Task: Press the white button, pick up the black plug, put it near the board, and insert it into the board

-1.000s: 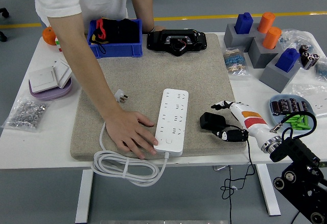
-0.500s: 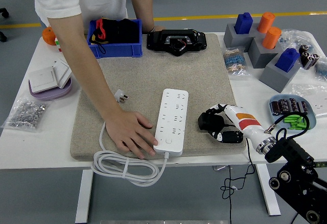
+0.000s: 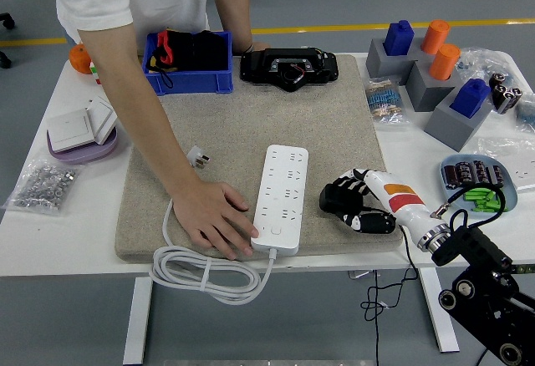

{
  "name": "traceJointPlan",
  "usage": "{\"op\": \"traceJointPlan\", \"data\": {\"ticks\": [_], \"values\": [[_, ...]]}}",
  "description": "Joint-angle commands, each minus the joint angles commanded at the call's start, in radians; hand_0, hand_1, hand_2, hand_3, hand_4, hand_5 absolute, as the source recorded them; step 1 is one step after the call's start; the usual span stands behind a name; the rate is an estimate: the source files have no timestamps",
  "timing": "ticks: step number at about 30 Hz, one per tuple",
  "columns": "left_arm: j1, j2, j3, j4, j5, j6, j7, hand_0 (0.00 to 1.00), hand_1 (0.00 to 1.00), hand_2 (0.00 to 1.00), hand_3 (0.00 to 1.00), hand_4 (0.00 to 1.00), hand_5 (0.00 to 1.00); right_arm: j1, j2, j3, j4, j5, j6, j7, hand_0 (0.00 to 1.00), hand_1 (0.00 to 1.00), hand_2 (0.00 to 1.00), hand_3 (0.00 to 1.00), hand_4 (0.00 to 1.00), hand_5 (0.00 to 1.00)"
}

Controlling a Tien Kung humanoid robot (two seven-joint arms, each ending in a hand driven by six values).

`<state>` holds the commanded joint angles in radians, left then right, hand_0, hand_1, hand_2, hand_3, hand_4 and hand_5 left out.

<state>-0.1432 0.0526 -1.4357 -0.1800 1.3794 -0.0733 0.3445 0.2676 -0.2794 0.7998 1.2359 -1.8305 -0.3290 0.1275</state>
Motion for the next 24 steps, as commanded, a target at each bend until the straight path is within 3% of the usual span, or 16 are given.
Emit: {"op": "traceJointPlan", "data": {"ticks": [2, 3, 8, 9, 17, 24], "values": [[-0.001, 0.000, 0.000, 0.000, 0.000, 0.000, 0.000, 0.773, 0.710, 0.666, 0.734, 0.656, 0.558, 0.000, 0.000, -0.001, -0.001, 0.005, -0.009, 0.012, 0.290, 0.225, 0.359, 0.575, 0.584, 0.002], [-0.001, 0.000, 0.001, 0.000, -0.001, 0.000, 0.000, 0.773, 0.710, 0.666, 0.734, 0.656, 0.558, 0.000, 0.000, -0.001, -0.001, 0.007, -0.012, 0.017, 0.194, 0.153, 0.291, 0.544, 0.604, 0.002], [-0.001, 0.000, -0.001, 0.000, 0.002, 0.000, 0.001, 0.773, 0.710, 0.666, 0.734, 0.656, 0.558, -0.001, -0.003, 0.004, 0.008, 0.019, -0.027, 0.040, 0.194, 0.153, 0.291, 0.544, 0.604, 0.002], [0.000, 0.001, -0.001, 0.000, 0.002, 0.000, 0.001, 0.773, 0.710, 0.666, 0.734, 0.658, 0.555, -0.001, -0.003, 0.005, 0.011, 0.020, -0.028, 0.042, 0.152, 0.124, 0.269, 0.494, 0.619, 0.002], [-0.001, 0.002, -0.002, 0.000, 0.004, -0.001, 0.002, 0.773, 0.710, 0.666, 0.734, 0.658, 0.557, 0.018, 0.003, -0.005, 0.054, 0.045, -0.044, 0.059, 0.149, 0.121, 0.266, 0.496, 0.614, 0.002], [-0.003, 0.001, 0.005, 0.000, -0.002, -0.002, 0.001, 0.773, 0.710, 0.666, 0.734, 0.658, 0.553, 0.066, 0.033, -0.063, 0.041, 0.063, -0.051, 0.068, 0.150, 0.120, 0.267, 0.491, 0.614, 0.002]]}}
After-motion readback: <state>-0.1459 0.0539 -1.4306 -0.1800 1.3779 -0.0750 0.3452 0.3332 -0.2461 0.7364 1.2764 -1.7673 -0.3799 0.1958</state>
